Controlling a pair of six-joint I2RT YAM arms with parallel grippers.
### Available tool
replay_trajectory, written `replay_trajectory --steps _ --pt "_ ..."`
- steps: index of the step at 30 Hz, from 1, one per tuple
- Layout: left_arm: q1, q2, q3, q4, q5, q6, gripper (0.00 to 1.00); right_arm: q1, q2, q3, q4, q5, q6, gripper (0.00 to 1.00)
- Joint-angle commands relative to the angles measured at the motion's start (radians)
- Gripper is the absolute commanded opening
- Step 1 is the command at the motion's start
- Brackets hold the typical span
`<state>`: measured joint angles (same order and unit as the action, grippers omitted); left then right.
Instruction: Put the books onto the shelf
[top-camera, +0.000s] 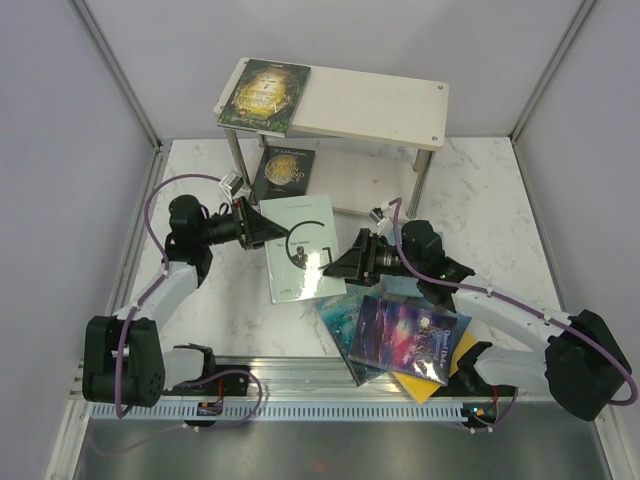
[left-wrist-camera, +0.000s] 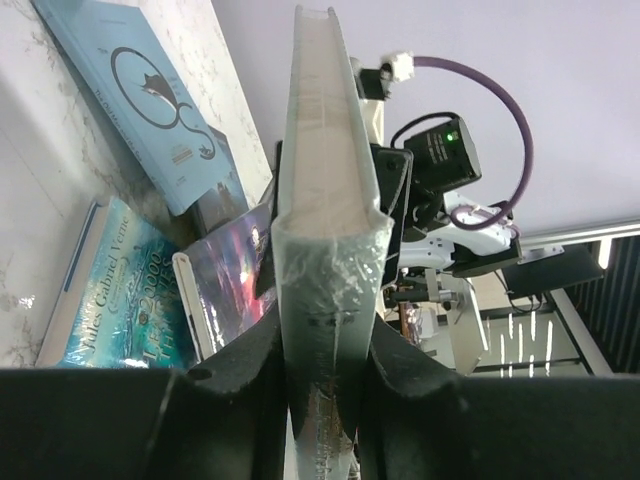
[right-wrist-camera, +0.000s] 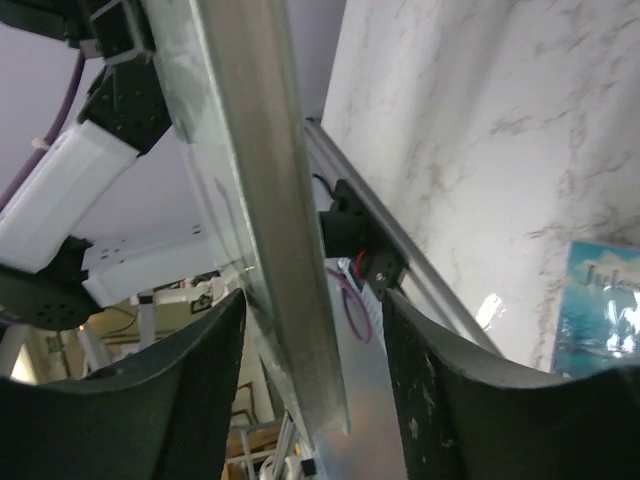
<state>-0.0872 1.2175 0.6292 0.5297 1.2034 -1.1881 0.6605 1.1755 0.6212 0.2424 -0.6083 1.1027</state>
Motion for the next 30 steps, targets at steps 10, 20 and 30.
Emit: replay_trajectory --steps 10,20,30 --pt "0.0 0.01 0.047 -0.136 -0.155 0.004 0.02 0.024 -0.022 -0.035 0.258 -0.028 0.128 0.0" --pt "0.084 -0.102 0.254 -0.897 -0.511 0.467 1.0 0.019 0.051 -0.049 0.451 0.097 0.281 0.0" --pt "0.138 -0.28 0.268 -1.234 -0.844 0.639 1.0 -0.012 0.323 0.205 0.538 0.142 0.335 0.0"
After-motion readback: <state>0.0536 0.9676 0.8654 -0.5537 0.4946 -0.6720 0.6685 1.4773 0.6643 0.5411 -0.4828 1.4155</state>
